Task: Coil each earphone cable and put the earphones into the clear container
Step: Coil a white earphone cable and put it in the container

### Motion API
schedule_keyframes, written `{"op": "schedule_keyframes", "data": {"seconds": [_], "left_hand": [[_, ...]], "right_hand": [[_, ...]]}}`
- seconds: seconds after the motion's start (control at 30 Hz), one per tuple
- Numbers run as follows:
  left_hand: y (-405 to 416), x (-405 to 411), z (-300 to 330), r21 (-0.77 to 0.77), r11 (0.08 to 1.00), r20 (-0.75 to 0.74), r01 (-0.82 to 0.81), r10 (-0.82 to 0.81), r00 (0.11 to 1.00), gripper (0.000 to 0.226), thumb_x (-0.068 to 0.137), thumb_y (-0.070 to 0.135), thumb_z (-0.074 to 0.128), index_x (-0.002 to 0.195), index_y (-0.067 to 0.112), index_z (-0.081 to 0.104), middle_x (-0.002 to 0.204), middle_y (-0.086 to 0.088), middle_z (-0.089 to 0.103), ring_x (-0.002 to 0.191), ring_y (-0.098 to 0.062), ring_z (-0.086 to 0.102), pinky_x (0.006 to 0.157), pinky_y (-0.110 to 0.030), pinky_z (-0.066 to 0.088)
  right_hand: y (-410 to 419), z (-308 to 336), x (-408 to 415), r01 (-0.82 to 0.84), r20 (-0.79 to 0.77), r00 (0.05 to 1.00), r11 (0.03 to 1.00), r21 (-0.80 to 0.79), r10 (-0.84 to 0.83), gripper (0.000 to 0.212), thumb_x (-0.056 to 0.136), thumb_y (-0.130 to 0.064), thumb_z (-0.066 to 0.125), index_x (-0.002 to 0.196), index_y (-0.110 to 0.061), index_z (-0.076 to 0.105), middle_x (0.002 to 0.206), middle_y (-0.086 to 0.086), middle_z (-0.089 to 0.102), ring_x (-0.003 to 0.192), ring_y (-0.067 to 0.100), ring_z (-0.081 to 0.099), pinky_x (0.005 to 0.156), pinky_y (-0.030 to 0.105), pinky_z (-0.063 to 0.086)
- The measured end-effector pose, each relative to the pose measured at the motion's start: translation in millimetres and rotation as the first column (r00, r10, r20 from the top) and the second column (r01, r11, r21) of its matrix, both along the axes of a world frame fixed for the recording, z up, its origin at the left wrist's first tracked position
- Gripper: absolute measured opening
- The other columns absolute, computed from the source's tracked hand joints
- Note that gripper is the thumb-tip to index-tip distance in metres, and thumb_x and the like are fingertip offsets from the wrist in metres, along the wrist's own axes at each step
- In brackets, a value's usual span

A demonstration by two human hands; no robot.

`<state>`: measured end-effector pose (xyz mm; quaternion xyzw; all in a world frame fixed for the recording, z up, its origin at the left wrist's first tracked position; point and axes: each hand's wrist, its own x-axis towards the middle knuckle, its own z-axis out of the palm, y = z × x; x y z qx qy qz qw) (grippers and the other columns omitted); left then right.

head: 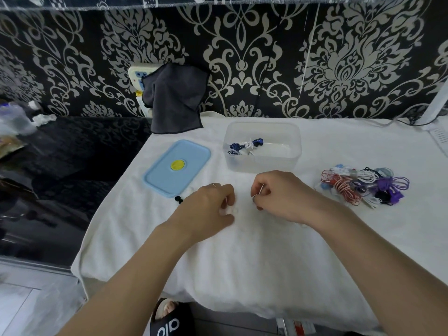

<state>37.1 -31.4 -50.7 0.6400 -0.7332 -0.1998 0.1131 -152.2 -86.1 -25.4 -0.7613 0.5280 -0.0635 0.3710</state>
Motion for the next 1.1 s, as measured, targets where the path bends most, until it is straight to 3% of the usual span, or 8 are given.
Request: {"op": "schedule_keyframes", "data": {"seconds": [0.17, 0.3, 0.4, 0.53, 0.8, 1.1], "left_hand": [[0, 5, 4, 0.059, 0.998, 0.006, -0.011, 0.011, 1.000, 0.030, 0.082, 0.027, 0.075, 0.103, 0.023, 0.054, 0.096, 0.006, 0.060, 0.071, 0.002, 0.047, 0.056, -0.018, 0.034], [0, 0, 4, 0.049, 0.999, -0.037, -0.003, 0.005, 0.999, 0.028, 0.087, 0.033, 0.072, 0.110, 0.027, 0.058, 0.095, 0.006, 0.059, 0.072, 0.001, 0.049, 0.062, -0.020, 0.040], [-2, -2, 2, 0.051, 0.999, -0.008, 0.001, 0.000, 1.000, 0.017, 0.092, 0.030, 0.067, 0.104, 0.022, 0.059, 0.093, 0.004, 0.061, 0.074, -0.006, 0.051, 0.066, -0.027, 0.044], [-3, 3, 2, 0.049, 0.999, 0.020, -0.003, 0.002, 1.000, 0.012, 0.091, 0.026, 0.065, 0.100, 0.020, 0.061, 0.088, 0.006, 0.062, 0.070, 0.000, 0.049, 0.061, -0.022, 0.040], [-6, 16, 4, 0.023, 0.997, 0.103, -0.072, 0.069, 0.992, 0.011, 0.087, 0.019, 0.063, 0.097, 0.021, 0.058, 0.092, 0.005, 0.062, 0.088, -0.020, 0.059, 0.079, -0.038, 0.053], [-7, 21, 4, -0.006, 0.998, 0.094, -0.062, 0.063, 0.994, 0.013, 0.090, 0.015, 0.058, 0.100, 0.023, 0.058, 0.093, 0.006, 0.066, 0.081, -0.020, 0.059, 0.074, -0.036, 0.053]], "right_hand": [[1, 1, 1, 0.008, 0.006, 1.000, 1.000, 0.007, -0.008, 0.010, 0.088, -0.019, 0.057, 0.088, -0.027, 0.064, 0.092, -0.006, 0.070, 0.079, 0.016, 0.067, 0.064, 0.029, 0.053], [1, 0, 1, 0.009, 0.001, 1.000, 1.000, 0.008, -0.009, 0.010, 0.088, -0.019, 0.058, 0.088, -0.027, 0.064, 0.092, -0.006, 0.070, 0.079, 0.016, 0.066, 0.059, 0.025, 0.046], [0, 0, 1, 0.009, -0.007, 1.000, 1.000, 0.004, -0.009, 0.009, 0.089, -0.020, 0.058, 0.088, -0.027, 0.064, 0.092, -0.007, 0.070, 0.082, 0.014, 0.065, 0.060, 0.025, 0.043], [2, 0, 2, 0.004, -0.001, 1.000, 1.000, 0.011, -0.004, 0.009, 0.089, -0.019, 0.058, 0.089, -0.026, 0.064, 0.093, -0.005, 0.070, 0.080, 0.016, 0.066, 0.059, 0.025, 0.044], [2, 0, 1, 0.003, 0.001, 1.000, 1.000, 0.000, -0.003, 0.010, 0.089, -0.018, 0.057, 0.089, -0.025, 0.065, 0.090, -0.006, 0.070, 0.081, 0.014, 0.066, 0.061, 0.025, 0.047], [1, 0, 2, 0.006, -0.008, 1.000, 1.000, 0.004, -0.006, 0.011, 0.090, -0.018, 0.056, 0.089, -0.025, 0.065, 0.087, -0.007, 0.071, 0.080, 0.014, 0.067, 0.064, 0.026, 0.050]]}}
